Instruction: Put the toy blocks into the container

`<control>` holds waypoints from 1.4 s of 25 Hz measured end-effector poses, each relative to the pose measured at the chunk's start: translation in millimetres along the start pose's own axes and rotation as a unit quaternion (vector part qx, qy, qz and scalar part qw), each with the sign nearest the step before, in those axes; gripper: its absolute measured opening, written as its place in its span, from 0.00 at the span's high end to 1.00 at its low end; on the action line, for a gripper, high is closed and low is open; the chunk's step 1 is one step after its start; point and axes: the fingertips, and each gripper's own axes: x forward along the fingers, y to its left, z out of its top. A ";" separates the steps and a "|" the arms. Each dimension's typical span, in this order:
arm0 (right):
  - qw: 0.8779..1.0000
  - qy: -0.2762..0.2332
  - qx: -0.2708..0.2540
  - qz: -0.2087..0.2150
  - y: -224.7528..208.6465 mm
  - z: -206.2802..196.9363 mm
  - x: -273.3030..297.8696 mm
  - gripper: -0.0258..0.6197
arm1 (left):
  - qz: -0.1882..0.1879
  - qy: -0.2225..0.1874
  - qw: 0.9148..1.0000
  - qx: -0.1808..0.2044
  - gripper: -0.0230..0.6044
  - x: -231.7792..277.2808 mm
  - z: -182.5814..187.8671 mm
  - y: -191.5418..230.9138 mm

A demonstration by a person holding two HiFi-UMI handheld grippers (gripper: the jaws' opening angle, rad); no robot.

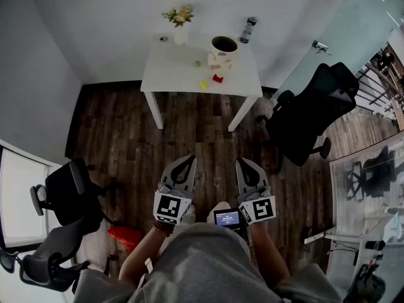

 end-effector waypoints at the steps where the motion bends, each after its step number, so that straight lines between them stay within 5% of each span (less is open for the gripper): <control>1: 1.000 0.003 -0.001 0.002 -3.5 -1.2 1.8 0.96 | -0.002 -0.001 1.000 0.000 0.95 4.8 0.7 -1.7; 5: 1.000 0.005 0.002 0.011 -23.5 -5.0 14.0 0.96 | -0.010 -0.006 1.000 0.006 0.95 33.8 10.3 -3.9; 10: 0.999 -0.005 0.038 -0.001 -59.5 -15.3 47.7 0.96 | 0.033 -0.022 0.999 0.026 0.95 74.9 16.5 21.4; 16: 0.999 -0.012 -0.011 -0.046 -125.7 -26.4 110.5 0.96 | 0.052 -0.009 0.998 0.030 0.95 147.7 10.9 53.2; 25: 1.000 -0.023 -0.001 0.015 -219.9 -43.7 215.0 0.96 | 0.070 -0.007 0.995 0.076 0.96 261.7 33.8 86.9; 35: 0.995 0.050 -0.004 0.089 -264.0 -103.7 305.7 0.96 | 0.119 0.001 0.992 0.047 0.96 333.6 26.2 143.8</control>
